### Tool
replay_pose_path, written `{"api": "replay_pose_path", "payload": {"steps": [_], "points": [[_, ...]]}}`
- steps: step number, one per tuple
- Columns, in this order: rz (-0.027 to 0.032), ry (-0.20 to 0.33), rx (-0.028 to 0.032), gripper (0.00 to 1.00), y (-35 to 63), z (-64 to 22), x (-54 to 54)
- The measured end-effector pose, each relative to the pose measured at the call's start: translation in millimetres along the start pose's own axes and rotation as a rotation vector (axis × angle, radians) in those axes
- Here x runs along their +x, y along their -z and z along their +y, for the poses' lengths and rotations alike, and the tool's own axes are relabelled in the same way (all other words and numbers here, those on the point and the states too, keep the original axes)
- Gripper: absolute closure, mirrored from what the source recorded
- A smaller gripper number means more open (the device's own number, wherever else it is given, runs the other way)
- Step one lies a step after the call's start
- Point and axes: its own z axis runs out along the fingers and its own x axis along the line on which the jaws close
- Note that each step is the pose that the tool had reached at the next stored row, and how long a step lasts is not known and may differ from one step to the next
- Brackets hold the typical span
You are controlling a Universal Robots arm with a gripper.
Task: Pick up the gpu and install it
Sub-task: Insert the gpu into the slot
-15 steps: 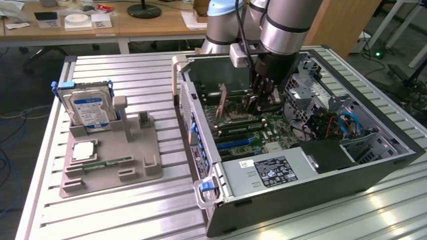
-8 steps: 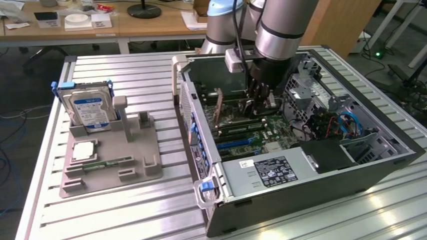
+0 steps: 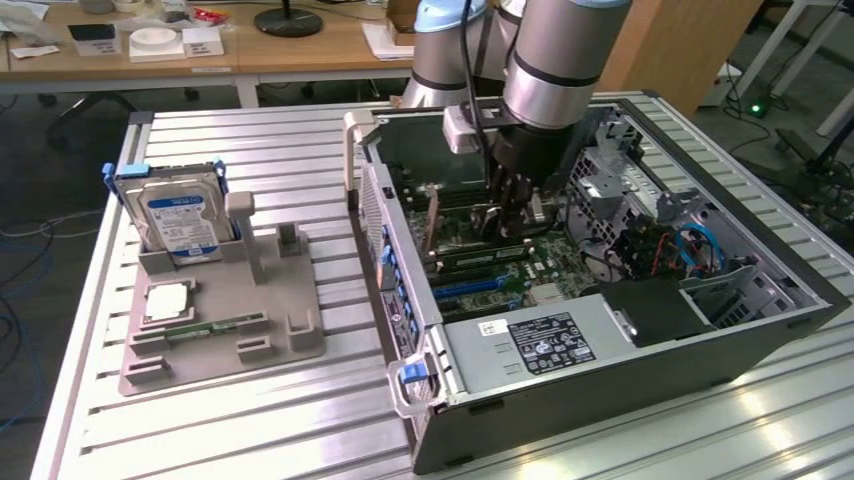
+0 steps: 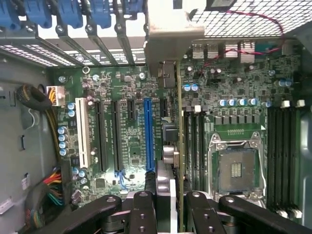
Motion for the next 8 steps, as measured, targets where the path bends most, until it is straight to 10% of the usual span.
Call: {"api": "replay_pose_path", "payload": {"steps": [8], "points": [[0.0033,0.000,-0.0017,0.72,-7.0,0.6,8.8]]}}
